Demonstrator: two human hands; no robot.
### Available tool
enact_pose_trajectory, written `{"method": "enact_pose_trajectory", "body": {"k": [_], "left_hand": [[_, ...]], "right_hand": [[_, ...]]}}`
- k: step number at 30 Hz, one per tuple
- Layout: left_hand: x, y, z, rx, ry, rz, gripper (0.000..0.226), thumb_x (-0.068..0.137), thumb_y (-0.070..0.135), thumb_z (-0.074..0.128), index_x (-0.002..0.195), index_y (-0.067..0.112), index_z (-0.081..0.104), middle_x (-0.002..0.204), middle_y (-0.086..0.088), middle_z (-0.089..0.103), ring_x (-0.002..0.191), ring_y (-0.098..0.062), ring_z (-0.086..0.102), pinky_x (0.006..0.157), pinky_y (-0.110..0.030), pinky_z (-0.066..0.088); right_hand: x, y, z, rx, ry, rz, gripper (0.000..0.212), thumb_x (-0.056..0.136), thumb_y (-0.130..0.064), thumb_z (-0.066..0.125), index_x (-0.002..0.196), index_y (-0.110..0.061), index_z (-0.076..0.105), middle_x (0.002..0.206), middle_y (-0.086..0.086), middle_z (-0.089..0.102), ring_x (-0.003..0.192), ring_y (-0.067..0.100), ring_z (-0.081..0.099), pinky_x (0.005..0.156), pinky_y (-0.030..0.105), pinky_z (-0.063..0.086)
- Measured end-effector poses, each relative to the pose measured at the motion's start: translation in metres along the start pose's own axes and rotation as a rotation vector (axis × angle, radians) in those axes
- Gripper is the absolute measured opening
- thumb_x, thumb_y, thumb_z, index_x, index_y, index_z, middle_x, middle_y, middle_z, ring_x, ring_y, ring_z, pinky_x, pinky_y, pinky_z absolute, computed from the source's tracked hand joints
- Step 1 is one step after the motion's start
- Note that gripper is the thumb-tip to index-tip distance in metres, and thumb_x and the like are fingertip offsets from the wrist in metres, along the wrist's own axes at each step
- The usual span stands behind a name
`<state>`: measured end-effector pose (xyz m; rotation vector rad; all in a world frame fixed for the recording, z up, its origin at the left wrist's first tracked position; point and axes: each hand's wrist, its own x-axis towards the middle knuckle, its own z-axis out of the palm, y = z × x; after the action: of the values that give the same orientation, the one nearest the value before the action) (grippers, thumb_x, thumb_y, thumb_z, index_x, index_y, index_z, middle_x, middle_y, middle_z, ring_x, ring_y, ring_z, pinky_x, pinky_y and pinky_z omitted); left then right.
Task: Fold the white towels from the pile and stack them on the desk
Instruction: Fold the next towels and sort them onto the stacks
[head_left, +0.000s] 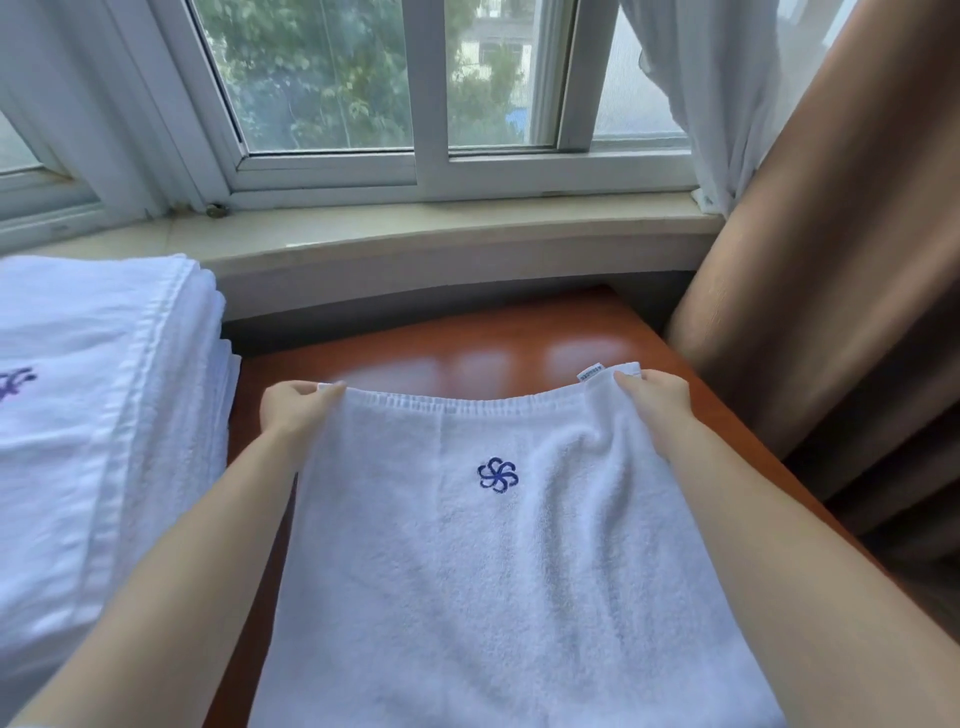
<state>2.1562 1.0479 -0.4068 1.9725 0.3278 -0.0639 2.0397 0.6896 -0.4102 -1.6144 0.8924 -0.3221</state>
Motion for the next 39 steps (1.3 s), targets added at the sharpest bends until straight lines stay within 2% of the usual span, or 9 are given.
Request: {"method": "enact_pose_trajectory", "body": {"k": [3, 6, 8, 11, 17, 26, 30, 34, 39], "left_hand": [[-0.007, 0.011, -0.015, 0.079, 0.007, 0.073, 0.013, 0.088, 0.028, 0.068, 0.094, 0.016, 0.069, 0.093, 0.001, 0.063, 0.089, -0.018, 0.058, 0.069, -0.031, 0.047], [-0.02, 0.024, -0.04, 0.316, -0.019, 0.207, 0.012, 0.089, 0.017, 0.063, 0.084, 0.012, 0.072, 0.085, -0.001, 0.068, 0.077, -0.018, 0.06, 0.067, -0.028, 0.049], [-0.035, 0.029, -0.056, 0.461, -0.122, 0.262, 0.015, 0.089, 0.016, 0.064, 0.079, 0.01, 0.073, 0.08, -0.005, 0.072, 0.07, -0.018, 0.062, 0.069, -0.028, 0.052], [-0.061, 0.023, -0.067, 0.618, -0.228, 0.274, 0.022, 0.091, 0.028, 0.063, 0.087, 0.007, 0.07, 0.083, -0.01, 0.069, 0.083, -0.027, 0.065, 0.077, -0.032, 0.052], [-0.081, -0.004, -0.062, 0.758, -0.281, 0.316, 0.02, 0.086, 0.018, 0.064, 0.105, 0.012, 0.067, 0.107, -0.005, 0.064, 0.098, -0.021, 0.058, 0.08, -0.027, 0.046], [-0.068, -0.033, -0.021, 1.073, -0.422, 0.53, 0.061, 0.085, 0.025, 0.064, 0.14, 0.025, 0.039, 0.132, 0.001, 0.045, 0.114, -0.021, 0.049, 0.084, -0.036, 0.05], [-0.066, -0.038, -0.01, 1.218, -0.408, 0.681, 0.039, 0.087, 0.008, 0.047, 0.123, 0.02, 0.04, 0.116, -0.003, 0.046, 0.1, -0.026, 0.048, 0.071, -0.036, 0.049], [-0.062, -0.036, -0.01, 1.322, -0.369, 0.751, 0.025, 0.09, 0.007, 0.043, 0.115, 0.012, 0.049, 0.111, -0.007, 0.053, 0.104, -0.027, 0.049, 0.071, -0.037, 0.047], [-0.066, -0.031, -0.018, 1.262, -0.269, 0.889, 0.021, 0.089, 0.001, 0.045, 0.107, 0.004, 0.056, 0.103, -0.013, 0.056, 0.098, -0.028, 0.051, 0.063, -0.037, 0.047]], "right_hand": [[-0.012, -0.014, -0.009, -0.045, 0.039, -0.072, 0.016, 0.083, -0.016, 0.065, 0.08, -0.002, 0.06, 0.082, 0.003, 0.039, 0.079, 0.016, 0.035, 0.069, 0.03, 0.026], [-0.028, -0.019, -0.023, -0.112, 0.006, -0.067, 0.04, 0.081, -0.014, 0.067, 0.103, 0.018, 0.058, 0.078, 0.008, 0.052, 0.08, 0.015, 0.041, 0.07, 0.03, 0.032], [-0.042, -0.022, -0.032, -0.139, 0.008, -0.084, 0.038, 0.08, -0.011, 0.068, 0.104, 0.017, 0.059, 0.093, 0.025, 0.068, 0.077, 0.018, 0.049, 0.07, 0.031, 0.04], [-0.063, -0.026, -0.037, -0.166, -0.005, -0.133, 0.033, 0.081, -0.01, 0.068, 0.101, 0.015, 0.062, 0.109, 0.033, 0.06, 0.078, 0.021, 0.056, 0.071, 0.036, 0.048], [-0.074, -0.022, -0.033, -0.207, -0.026, -0.183, 0.019, 0.087, -0.011, 0.065, 0.083, 0.007, 0.067, 0.072, 0.006, 0.052, 0.071, 0.015, 0.044, 0.063, 0.027, 0.035], [-0.055, 0.014, -0.01, -0.249, 0.066, -0.317, 0.049, 0.081, -0.01, 0.061, 0.054, -0.022, 0.022, 0.06, -0.003, 0.019, 0.059, 0.016, 0.016, 0.054, 0.029, 0.011], [-0.048, 0.028, -0.006, -0.322, 0.155, -0.344, 0.052, 0.087, -0.013, 0.059, 0.05, -0.025, 0.024, 0.068, 0.0, 0.026, 0.058, 0.016, 0.026, 0.048, 0.026, 0.015], [-0.042, 0.036, -0.005, -0.376, 0.222, -0.337, 0.05, 0.091, -0.017, 0.057, 0.05, -0.023, 0.028, 0.09, 0.008, 0.04, 0.069, 0.019, 0.039, 0.062, 0.024, 0.025], [-0.044, 0.04, -0.001, -0.399, 0.229, -0.332, 0.052, 0.091, -0.017, 0.056, 0.049, -0.022, 0.027, 0.086, 0.007, 0.039, 0.055, 0.012, 0.032, 0.048, 0.028, 0.015]]}}
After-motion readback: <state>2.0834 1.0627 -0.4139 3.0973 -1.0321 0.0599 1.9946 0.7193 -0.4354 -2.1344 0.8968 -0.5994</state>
